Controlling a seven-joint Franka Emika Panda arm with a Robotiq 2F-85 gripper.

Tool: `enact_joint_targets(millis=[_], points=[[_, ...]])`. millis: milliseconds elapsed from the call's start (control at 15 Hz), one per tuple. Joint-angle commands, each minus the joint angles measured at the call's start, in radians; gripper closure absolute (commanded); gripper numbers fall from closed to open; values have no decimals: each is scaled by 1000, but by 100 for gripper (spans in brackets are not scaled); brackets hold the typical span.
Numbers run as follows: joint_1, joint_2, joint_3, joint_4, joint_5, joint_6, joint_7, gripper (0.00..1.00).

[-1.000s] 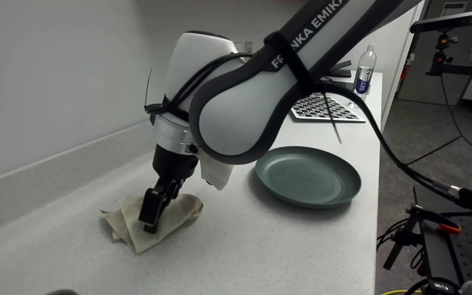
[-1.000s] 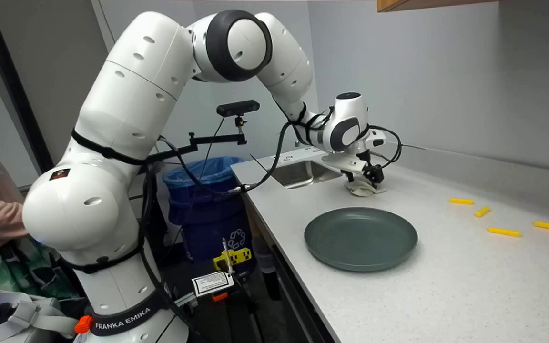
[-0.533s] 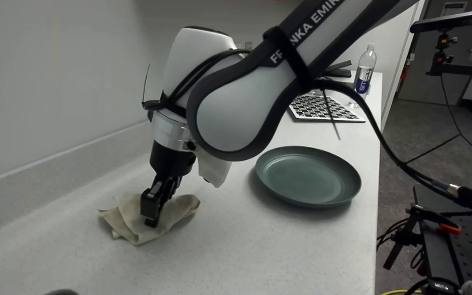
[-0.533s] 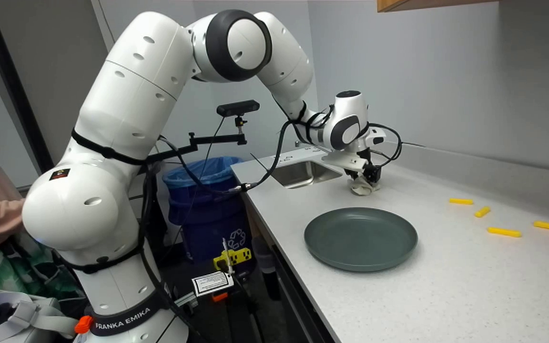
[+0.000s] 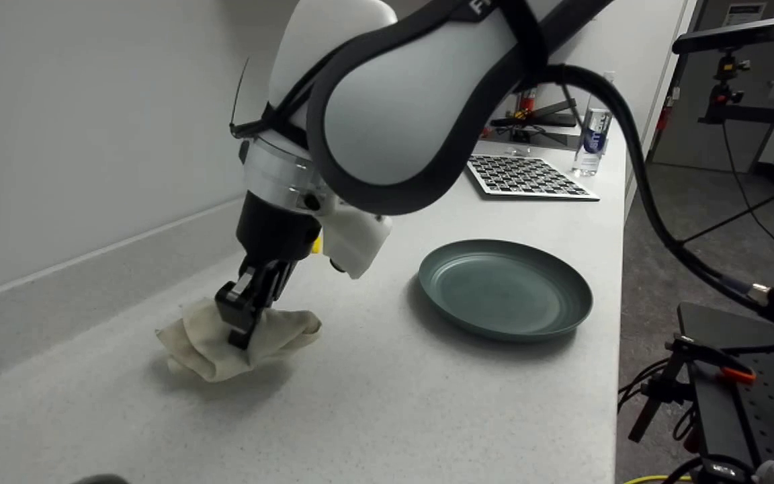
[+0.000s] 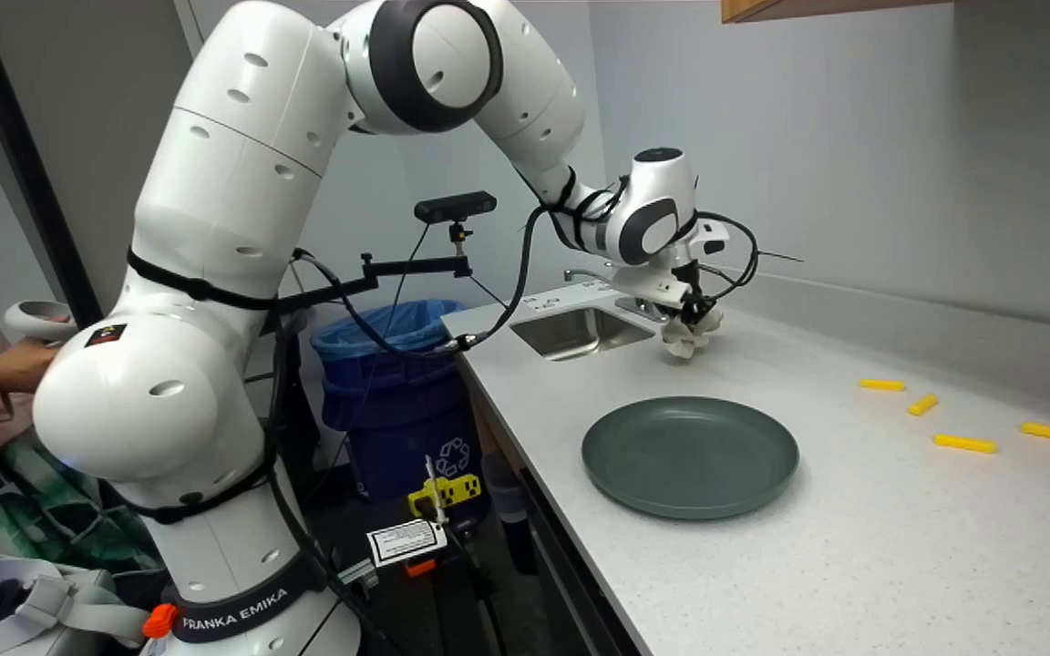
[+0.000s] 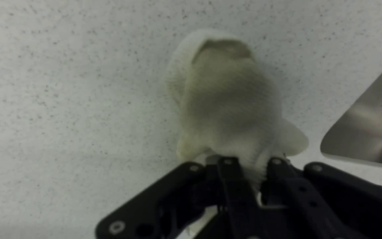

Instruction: Use the cloth to wipe the table and then move it to the left and wipe the countertop

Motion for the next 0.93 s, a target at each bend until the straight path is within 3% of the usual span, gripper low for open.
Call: enact_joint_targets(millis=[0, 333, 467, 867], points=[[-66, -161, 50, -158, 81, -16, -46, 97], [-105, -349, 30, -368, 123, -8, -68, 97], [-134, -414, 38, -446, 187, 4, -95, 97], [-137, -598, -45, -632, 286, 19, -121, 97]])
